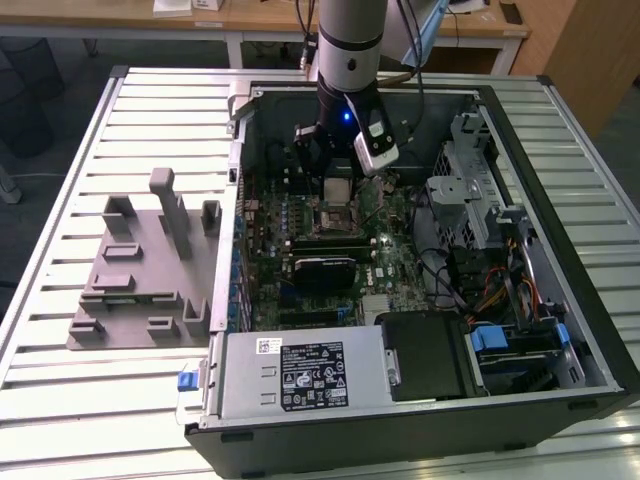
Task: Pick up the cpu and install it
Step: 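Place the cpu into insertion slot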
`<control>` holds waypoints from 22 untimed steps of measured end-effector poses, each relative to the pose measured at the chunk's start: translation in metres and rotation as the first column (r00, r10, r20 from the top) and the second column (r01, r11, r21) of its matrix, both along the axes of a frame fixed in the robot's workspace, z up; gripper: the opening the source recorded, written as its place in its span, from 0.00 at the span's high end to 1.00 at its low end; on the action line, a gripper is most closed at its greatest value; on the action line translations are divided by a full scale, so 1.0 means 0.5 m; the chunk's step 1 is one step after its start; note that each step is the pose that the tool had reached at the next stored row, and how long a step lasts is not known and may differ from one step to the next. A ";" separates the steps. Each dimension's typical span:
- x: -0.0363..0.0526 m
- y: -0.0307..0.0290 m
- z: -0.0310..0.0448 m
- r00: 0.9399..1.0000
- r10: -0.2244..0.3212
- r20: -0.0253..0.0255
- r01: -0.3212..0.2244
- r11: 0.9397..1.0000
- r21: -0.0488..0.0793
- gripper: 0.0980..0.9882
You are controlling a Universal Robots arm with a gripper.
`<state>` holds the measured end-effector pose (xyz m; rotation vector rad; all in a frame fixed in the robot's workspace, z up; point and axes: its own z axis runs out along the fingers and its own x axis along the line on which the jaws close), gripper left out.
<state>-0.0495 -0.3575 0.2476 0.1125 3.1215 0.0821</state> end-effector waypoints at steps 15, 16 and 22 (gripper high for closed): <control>0.000 0.000 -0.001 0.991 -0.130 0.000 0.130 0.991 0.000 0.50; 0.000 0.000 -0.001 0.989 -0.148 0.000 0.148 0.989 0.000 0.50; 0.000 0.000 -0.002 0.967 -0.254 0.000 0.254 0.967 0.000 0.50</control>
